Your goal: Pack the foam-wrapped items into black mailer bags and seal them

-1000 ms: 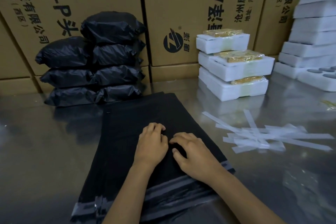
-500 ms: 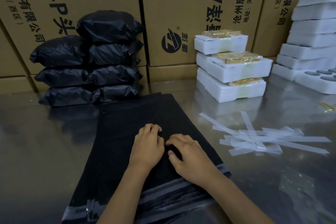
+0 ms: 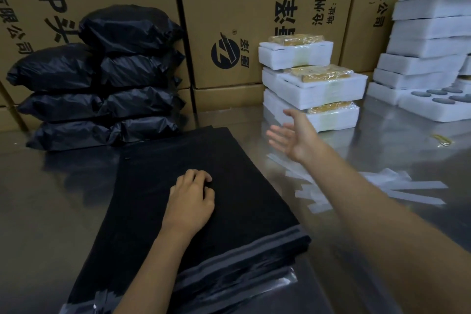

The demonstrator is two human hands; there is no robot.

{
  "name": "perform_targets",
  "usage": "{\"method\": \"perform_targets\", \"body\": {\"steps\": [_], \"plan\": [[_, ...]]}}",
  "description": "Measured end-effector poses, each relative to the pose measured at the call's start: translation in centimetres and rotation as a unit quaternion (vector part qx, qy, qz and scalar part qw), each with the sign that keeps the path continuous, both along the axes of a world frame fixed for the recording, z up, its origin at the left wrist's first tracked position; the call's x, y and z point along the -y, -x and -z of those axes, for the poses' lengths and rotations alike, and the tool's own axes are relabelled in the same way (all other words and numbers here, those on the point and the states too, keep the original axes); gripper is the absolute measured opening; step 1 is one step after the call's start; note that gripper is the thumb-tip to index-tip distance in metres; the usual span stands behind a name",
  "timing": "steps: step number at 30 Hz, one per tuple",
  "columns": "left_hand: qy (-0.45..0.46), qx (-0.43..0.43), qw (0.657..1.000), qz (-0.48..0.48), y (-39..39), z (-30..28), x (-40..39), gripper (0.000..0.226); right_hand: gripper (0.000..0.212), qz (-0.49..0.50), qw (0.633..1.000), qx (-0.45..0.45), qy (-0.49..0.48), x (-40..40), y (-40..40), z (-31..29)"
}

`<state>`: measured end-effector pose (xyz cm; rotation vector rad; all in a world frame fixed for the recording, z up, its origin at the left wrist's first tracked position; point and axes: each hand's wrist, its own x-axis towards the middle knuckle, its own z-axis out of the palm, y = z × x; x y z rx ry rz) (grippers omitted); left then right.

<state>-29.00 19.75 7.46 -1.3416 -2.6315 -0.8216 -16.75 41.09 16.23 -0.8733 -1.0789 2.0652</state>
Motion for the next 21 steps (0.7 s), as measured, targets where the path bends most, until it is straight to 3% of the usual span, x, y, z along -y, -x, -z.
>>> {"method": "perform_targets", "body": {"steps": [5,10,16,21], "plan": [[-0.015,-0.012,1.000,-0.005,0.4,0.2,-0.5,0.023,0.072,0.047,0.998,0.020,0.031,-6.7,0.6,-1.0],[-0.031,-0.021,0.999,-0.007,0.6,0.6,-0.8,0.023,0.067,0.038,0.997,0.054,0.041,-10.2,1.2,-1.8],[-0.039,-0.027,0.999,-0.006,0.8,0.8,-0.8,0.022,0.080,0.099,0.992,0.066,0.048,-11.8,2.8,-3.3],[-0.040,-0.024,0.999,-0.005,0.8,0.8,-0.8,0.021,0.072,0.119,0.989,0.072,0.051,-12.0,3.2,-3.1]]}}
